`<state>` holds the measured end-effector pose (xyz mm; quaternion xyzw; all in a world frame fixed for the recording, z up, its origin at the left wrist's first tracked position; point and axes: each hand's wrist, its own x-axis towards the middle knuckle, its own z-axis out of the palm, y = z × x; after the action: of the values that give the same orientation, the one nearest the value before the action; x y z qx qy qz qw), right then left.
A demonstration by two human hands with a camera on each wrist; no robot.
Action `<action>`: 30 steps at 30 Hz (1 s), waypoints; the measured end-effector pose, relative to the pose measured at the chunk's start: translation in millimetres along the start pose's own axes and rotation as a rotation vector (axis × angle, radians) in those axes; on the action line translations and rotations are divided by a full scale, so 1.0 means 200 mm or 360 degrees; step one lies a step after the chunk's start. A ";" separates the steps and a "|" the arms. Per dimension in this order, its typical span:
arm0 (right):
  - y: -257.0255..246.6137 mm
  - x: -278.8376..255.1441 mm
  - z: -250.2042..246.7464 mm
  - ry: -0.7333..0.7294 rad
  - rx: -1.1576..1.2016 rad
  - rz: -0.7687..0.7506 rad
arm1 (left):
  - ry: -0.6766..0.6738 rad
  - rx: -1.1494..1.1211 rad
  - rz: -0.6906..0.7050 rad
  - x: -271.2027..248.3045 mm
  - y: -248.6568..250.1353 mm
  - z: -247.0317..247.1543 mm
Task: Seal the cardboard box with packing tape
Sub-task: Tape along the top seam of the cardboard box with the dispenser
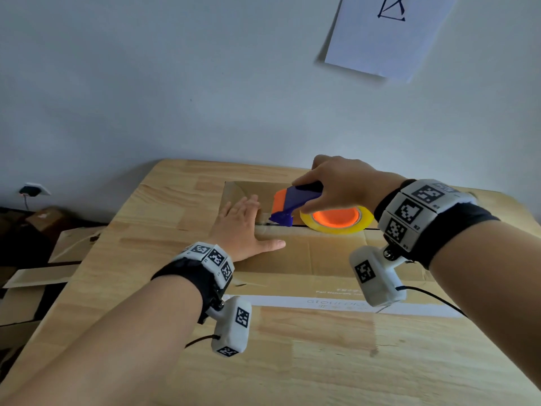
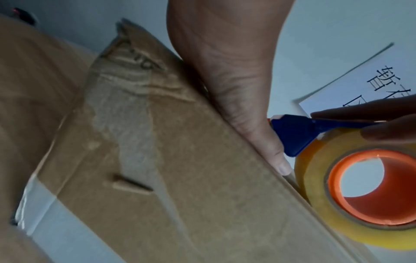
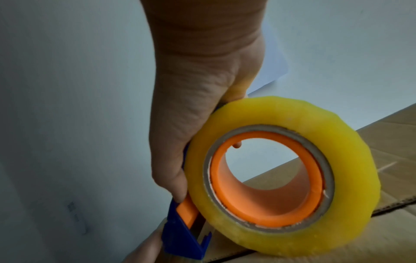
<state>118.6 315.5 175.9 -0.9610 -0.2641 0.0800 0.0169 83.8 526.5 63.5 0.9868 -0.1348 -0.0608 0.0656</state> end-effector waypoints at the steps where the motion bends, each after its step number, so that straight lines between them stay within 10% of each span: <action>1: 0.00 0.00 0.00 0.0009 0.0005 0.0016 | 0.0031 0.0027 0.0003 0.00 0.00 0.01; 30: 0.04 -0.15 -0.05 0.0005 -0.0060 -0.0048 | 0.0024 0.0029 0.0156 0.04 -0.05 0.05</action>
<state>98.6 292.4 190.3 -0.9572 -0.2799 0.0731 0.0003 93.1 532.9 50.4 0.9800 -0.1832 -0.0489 0.0606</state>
